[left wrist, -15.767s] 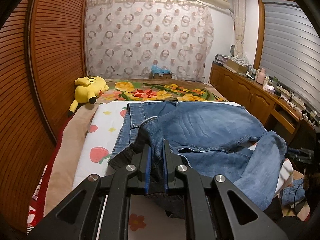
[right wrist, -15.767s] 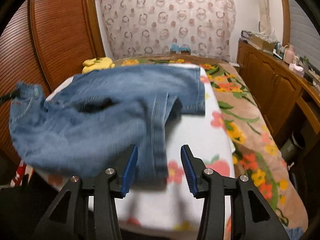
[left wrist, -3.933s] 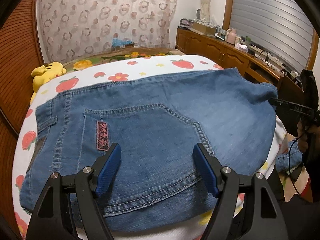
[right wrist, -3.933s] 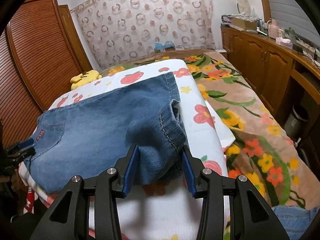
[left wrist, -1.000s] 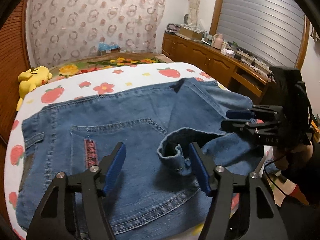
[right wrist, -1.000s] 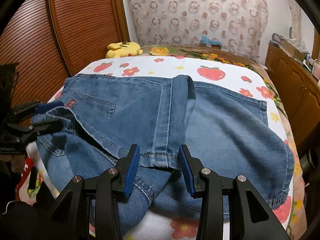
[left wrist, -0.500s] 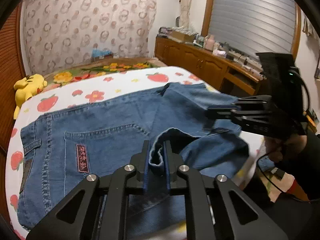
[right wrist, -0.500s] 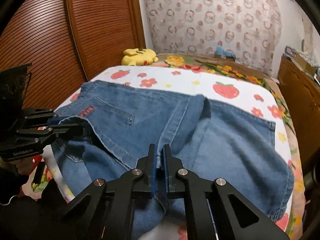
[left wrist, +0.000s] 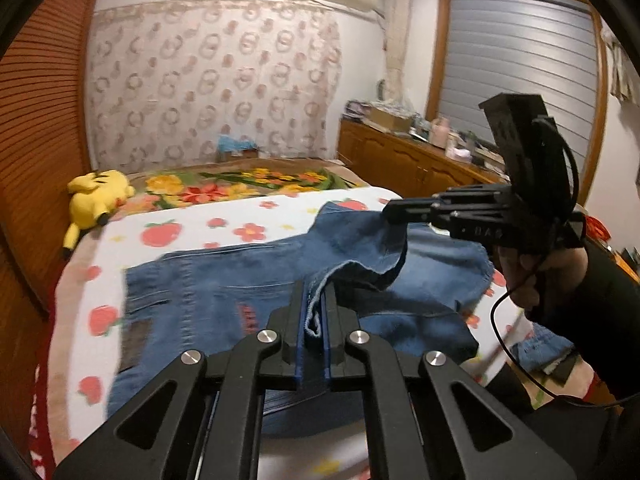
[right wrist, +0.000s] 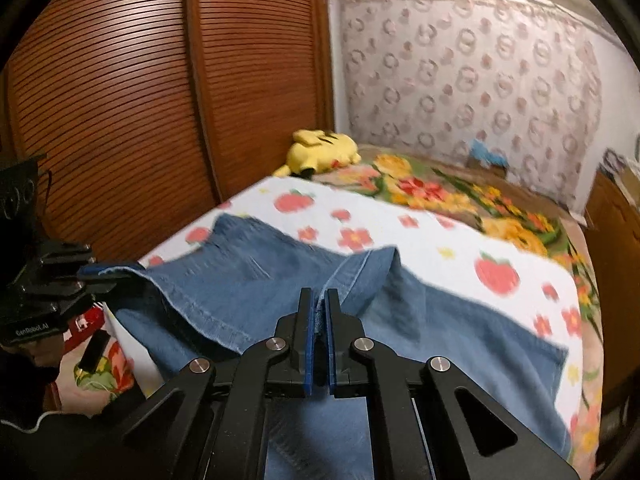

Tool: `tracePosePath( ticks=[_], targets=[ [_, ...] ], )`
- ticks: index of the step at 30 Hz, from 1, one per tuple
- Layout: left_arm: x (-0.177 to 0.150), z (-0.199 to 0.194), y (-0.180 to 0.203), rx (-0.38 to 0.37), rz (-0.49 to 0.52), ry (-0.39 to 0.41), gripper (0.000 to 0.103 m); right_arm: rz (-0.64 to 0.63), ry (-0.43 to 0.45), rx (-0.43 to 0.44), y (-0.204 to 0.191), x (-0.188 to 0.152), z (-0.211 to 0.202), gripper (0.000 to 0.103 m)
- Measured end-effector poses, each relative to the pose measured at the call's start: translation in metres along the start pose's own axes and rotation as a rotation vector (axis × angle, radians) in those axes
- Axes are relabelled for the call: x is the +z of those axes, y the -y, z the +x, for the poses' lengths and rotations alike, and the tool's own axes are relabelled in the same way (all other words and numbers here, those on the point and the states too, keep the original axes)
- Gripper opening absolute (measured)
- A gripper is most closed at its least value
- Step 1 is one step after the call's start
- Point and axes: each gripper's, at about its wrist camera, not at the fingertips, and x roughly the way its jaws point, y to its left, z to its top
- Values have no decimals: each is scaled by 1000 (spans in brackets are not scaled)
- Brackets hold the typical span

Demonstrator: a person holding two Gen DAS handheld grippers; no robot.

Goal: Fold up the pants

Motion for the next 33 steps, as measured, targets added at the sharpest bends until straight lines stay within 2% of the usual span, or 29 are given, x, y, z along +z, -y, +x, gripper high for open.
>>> tracePosePath(
  ticks=[12,16,19,22,23,25,27,29,33],
  targets=[
    [-27,-27,-71,140,-108,2,7,-126,-6,112,-52,56,72,4],
    [-42,-22,-90,180,-135,-34,7,-158,-25,110,-61,64,97,4],
    [-53,-18,-97,183,-165,-70,8,-151,-46,89,-64,66,110,4],
    [-60,-16,-102,194,-164,-94,14,-132,-50,84,-62,66,111,7],
    [-62,-15,-104,199,-168,-97,18,-130,-51,74,-63,66,110,14],
    [-62,-17,-106,212,-173,-95,26,-124,-44,63,-61,65,100,22],
    [-63,-21,-110,222,-180,-90,38,-112,-42,49,-55,63,92,23],
    [-62,-24,-113,232,-189,-85,45,-107,-34,28,-53,61,84,25],
    [-55,-26,-113,239,-186,-75,48,-85,-32,7,-45,48,68,34]
  ],
)
